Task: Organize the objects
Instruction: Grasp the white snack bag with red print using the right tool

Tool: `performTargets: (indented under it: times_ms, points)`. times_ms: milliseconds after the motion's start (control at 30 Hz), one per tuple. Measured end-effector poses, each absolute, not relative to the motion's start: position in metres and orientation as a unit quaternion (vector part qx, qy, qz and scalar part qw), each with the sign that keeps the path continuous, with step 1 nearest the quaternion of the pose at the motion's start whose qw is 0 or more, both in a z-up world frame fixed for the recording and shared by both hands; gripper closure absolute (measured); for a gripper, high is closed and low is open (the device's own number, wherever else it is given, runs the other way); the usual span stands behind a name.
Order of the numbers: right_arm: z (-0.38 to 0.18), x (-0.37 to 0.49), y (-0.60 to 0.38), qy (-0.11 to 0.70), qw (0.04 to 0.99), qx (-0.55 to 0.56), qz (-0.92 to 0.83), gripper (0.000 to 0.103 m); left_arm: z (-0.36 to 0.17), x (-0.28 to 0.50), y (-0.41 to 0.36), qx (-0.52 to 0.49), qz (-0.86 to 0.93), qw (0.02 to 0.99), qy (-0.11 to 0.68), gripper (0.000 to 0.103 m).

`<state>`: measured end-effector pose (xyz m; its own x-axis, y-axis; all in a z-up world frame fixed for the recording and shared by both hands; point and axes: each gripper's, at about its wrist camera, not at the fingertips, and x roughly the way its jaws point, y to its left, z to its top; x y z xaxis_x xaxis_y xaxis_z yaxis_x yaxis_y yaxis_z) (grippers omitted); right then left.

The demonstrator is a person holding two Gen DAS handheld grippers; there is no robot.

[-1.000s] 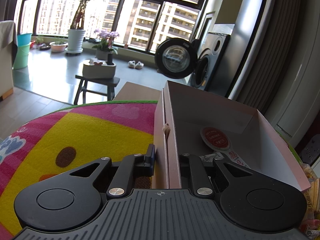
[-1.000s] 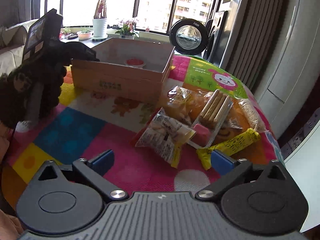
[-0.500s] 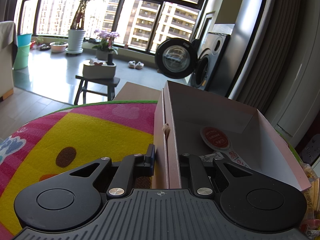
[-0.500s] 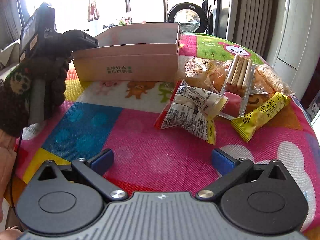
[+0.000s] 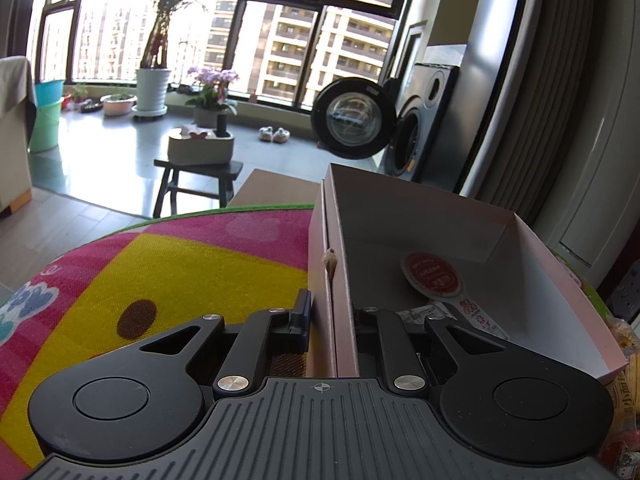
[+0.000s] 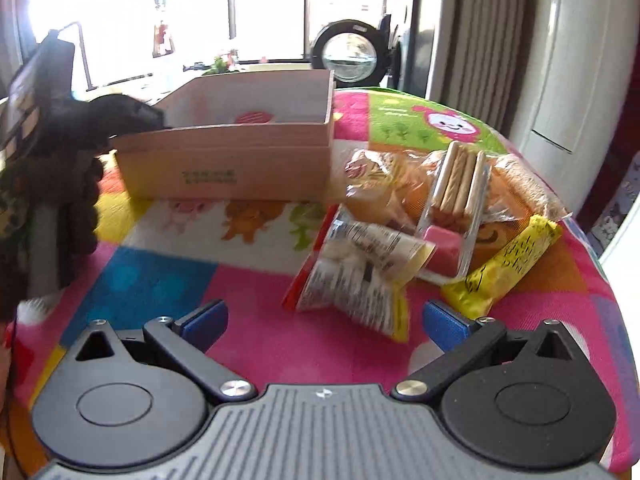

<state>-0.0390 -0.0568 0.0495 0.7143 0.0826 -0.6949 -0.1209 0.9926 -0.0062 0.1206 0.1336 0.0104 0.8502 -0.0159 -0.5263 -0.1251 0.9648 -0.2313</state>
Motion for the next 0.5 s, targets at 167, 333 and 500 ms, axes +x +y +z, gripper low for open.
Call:
performTargets:
  times_ms: [167, 333, 500]
  points:
    - [0.050, -0.039, -0.068, 0.361, 0.928, -0.087, 0.005, 0.001, 0.010, 0.121, 0.134, -0.131, 0.028, 0.953, 0.272, 0.087]
    - [0.052, -0.059, -0.082, 0.321, 0.935, -0.149, -0.038, 0.001, 0.010, 0.120, 0.133, -0.123, 0.031, 0.954, 0.271, 0.088]
    - [0.058, -0.047, -0.090, 0.353, 0.934, -0.033, 0.044, 0.003, 0.013, 0.118, 0.123, -0.087, 0.038, 0.961, 0.261, 0.088]
